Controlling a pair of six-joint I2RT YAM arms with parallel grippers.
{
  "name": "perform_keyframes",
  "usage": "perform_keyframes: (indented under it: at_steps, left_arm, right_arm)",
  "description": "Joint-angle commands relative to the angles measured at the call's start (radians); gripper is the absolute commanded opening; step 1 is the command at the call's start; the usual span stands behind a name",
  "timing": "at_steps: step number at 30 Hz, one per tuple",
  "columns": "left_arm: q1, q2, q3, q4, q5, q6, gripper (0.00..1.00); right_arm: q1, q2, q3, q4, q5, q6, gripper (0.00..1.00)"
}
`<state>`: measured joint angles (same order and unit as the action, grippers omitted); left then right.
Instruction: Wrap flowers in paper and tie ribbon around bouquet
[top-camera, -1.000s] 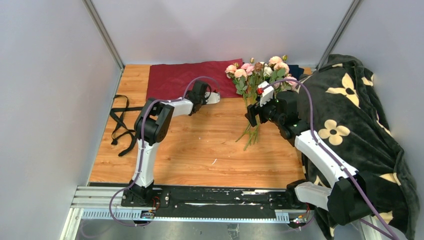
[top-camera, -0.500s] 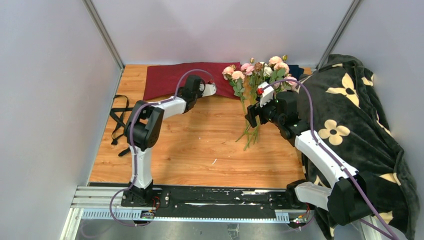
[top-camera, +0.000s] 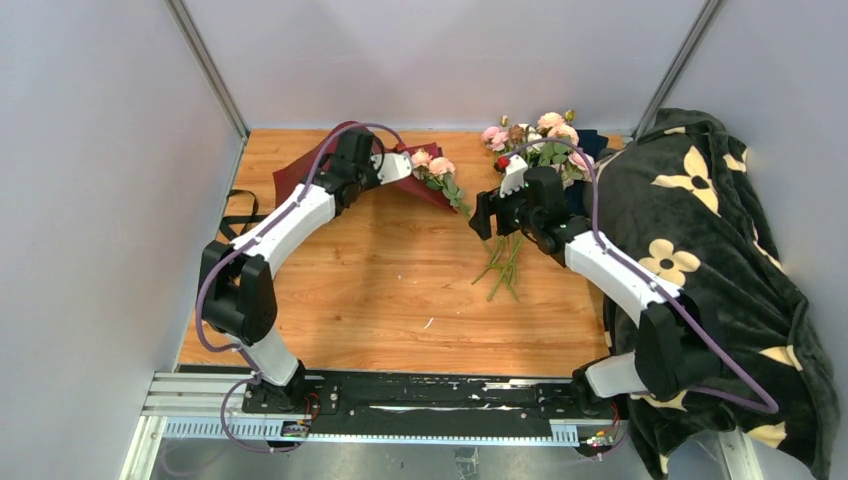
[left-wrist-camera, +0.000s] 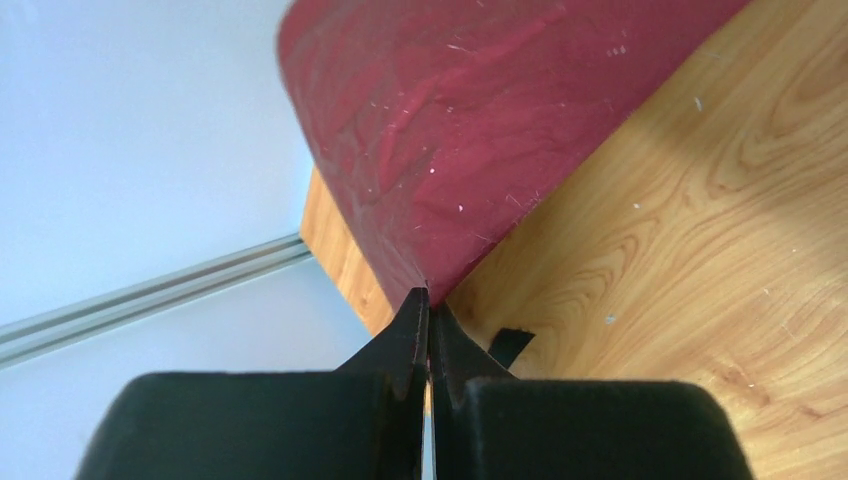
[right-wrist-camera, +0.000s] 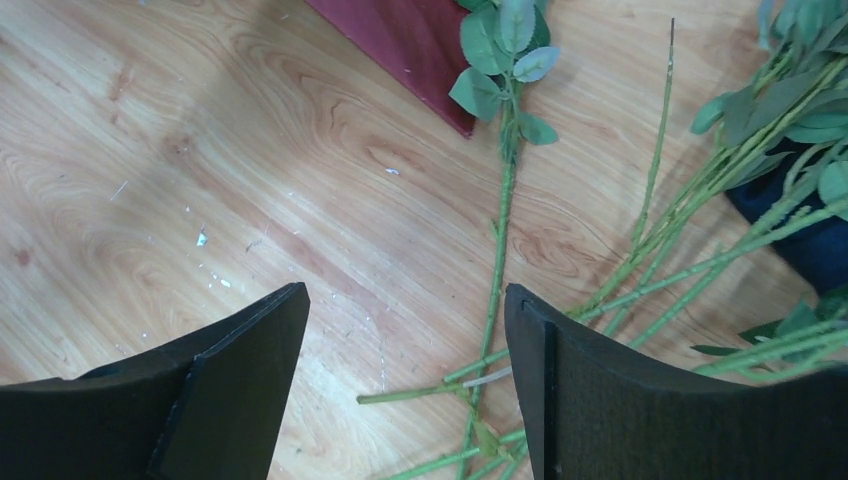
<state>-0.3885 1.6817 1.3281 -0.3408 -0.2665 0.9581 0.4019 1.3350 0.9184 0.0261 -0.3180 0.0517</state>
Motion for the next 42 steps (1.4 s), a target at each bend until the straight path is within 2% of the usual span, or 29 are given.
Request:
perform_keyframes:
  at_steps: [1, 6, 9, 12, 17, 20, 25, 26, 28, 31, 33, 35, 36, 38, 40, 42]
  left_arm:
    - [-0.003, -0.081, 0.135, -0.14, 0.031, -0.049, 0.0]
    - [-0.014, -0.123, 0.229, -0.24, 0.038, -0.042, 0.0]
    - [-0.023, -0.129, 0.232, -0.251, -0.001, -0.044, 0.0]
    - [-0.029, -0.126, 0.263, -0.251, -0.084, -0.056, 0.0]
    - [-0.029, -0.14, 0.375, -0.319, -0.143, -0.098, 0.0]
    - [-0.03, -0.153, 0.416, -0.393, -0.089, -0.128, 0.0]
    - [-0.038, -0.165, 0.428, -0.475, 0.024, -0.159, 0.0]
    - [-0.04, -0.165, 0.428, -0.488, 0.055, -0.162, 0.0]
    - [-0.051, -0.165, 0.431, -0.512, 0.113, -0.169, 0.0]
    - [-0.077, -0.158, 0.452, -0.544, 0.155, -0.173, 0.0]
    - [-0.09, -0.153, 0.472, -0.56, 0.169, -0.168, 0.0]
    - [-0.091, -0.151, 0.487, -0.572, 0.189, -0.165, 0.0]
    - [-0.091, -0.15, 0.489, -0.58, 0.196, -0.165, 0.0]
    - [-0.092, -0.156, 0.463, -0.585, 0.199, -0.152, 0.0]
    - [-0.089, -0.168, 0.409, -0.587, 0.179, -0.126, 0.0]
    - [-0.082, -0.19, 0.306, -0.587, 0.149, -0.088, 0.0]
  right_arm:
    - [0.024, 0.095, 0.091, -0.085, 0.071, 0.045, 0.76]
    - [0.024, 0.308, 0.231, -0.176, 0.182, -0.046, 0.71]
    - [0.024, 0.472, 0.384, -0.259, 0.138, -0.109, 0.66]
    - [0.028, 0.68, 0.572, -0.382, 0.063, -0.13, 0.57]
    - [0.057, 0.878, 0.745, -0.41, 0.105, -0.132, 0.55]
    - [0.061, 0.95, 0.817, -0.419, 0.195, -0.092, 0.41]
    - [0.021, 0.989, 0.857, -0.442, 0.472, 0.083, 0.01]
    - [0.004, 0.983, 0.847, -0.439, 0.507, 0.12, 0.0]
    - [-0.036, 0.956, 0.805, -0.412, 0.537, 0.174, 0.0]
    - [-0.085, 0.897, 0.752, -0.368, 0.497, 0.193, 0.01]
    - [-0.09, 0.859, 0.747, -0.367, 0.406, 0.129, 0.12]
    - [-0.081, 0.8, 0.745, -0.395, 0.245, 0.04, 0.25]
    - [-0.07, 0.741, 0.728, -0.41, 0.188, -0.008, 0.34]
    - [-0.055, 0.614, 0.641, -0.416, 0.096, -0.097, 0.46]
    - [-0.055, 0.488, 0.548, -0.412, 0.025, -0.098, 0.57]
    - [-0.055, 0.39, 0.464, -0.413, -0.06, -0.049, 0.61]
